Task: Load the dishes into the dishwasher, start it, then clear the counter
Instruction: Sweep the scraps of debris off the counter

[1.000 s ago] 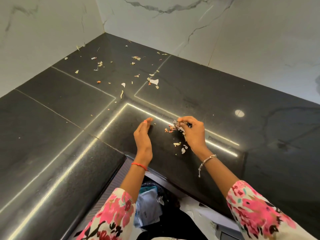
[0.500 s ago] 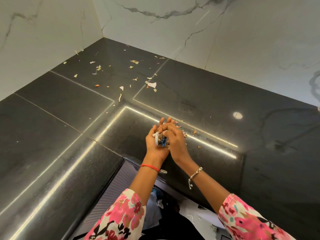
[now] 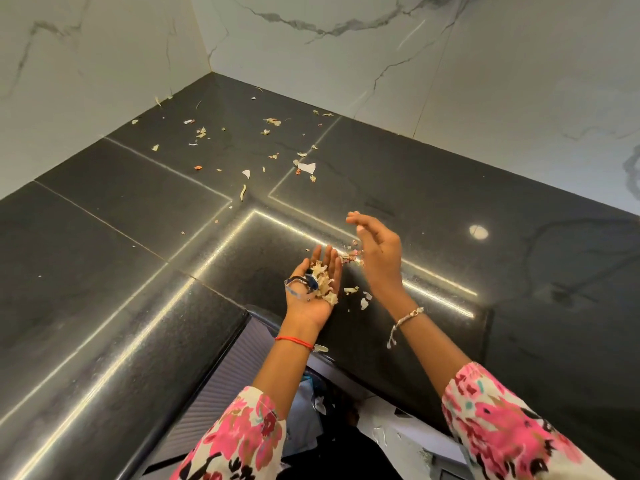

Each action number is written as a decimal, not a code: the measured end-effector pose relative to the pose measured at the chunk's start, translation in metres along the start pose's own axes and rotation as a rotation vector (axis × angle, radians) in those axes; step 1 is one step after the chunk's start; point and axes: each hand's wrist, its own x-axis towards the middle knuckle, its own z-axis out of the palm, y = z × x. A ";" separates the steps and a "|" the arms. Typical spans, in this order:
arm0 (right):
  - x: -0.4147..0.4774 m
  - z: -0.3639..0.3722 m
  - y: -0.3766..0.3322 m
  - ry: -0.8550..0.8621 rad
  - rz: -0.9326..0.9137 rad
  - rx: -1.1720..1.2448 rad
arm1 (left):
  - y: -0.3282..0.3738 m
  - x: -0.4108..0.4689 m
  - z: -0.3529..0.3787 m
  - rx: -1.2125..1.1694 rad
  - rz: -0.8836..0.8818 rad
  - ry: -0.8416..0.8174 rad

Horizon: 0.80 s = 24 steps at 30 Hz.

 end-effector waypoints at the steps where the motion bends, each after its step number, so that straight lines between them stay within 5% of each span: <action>1: 0.007 -0.005 0.010 -0.030 0.031 -0.113 | 0.003 -0.001 -0.001 -0.004 0.013 -0.003; 7: 0.020 -0.008 0.056 -0.495 0.010 -0.738 | 0.022 -0.009 -0.009 0.006 0.054 -0.011; 13: -0.003 -0.016 0.055 -0.763 -0.166 -0.704 | 0.026 -0.014 -0.013 0.026 0.073 -0.007; 15: -0.015 -0.032 0.051 -0.697 -0.089 -0.516 | 0.026 -0.015 -0.015 0.029 0.063 -0.001; 19: -0.036 -0.055 0.047 -0.115 -0.036 -0.370 | 0.027 -0.017 -0.018 0.001 0.043 -0.012; 24: -0.078 -0.026 0.059 -0.231 0.101 -0.843 | 0.029 -0.022 -0.020 0.016 0.041 -0.006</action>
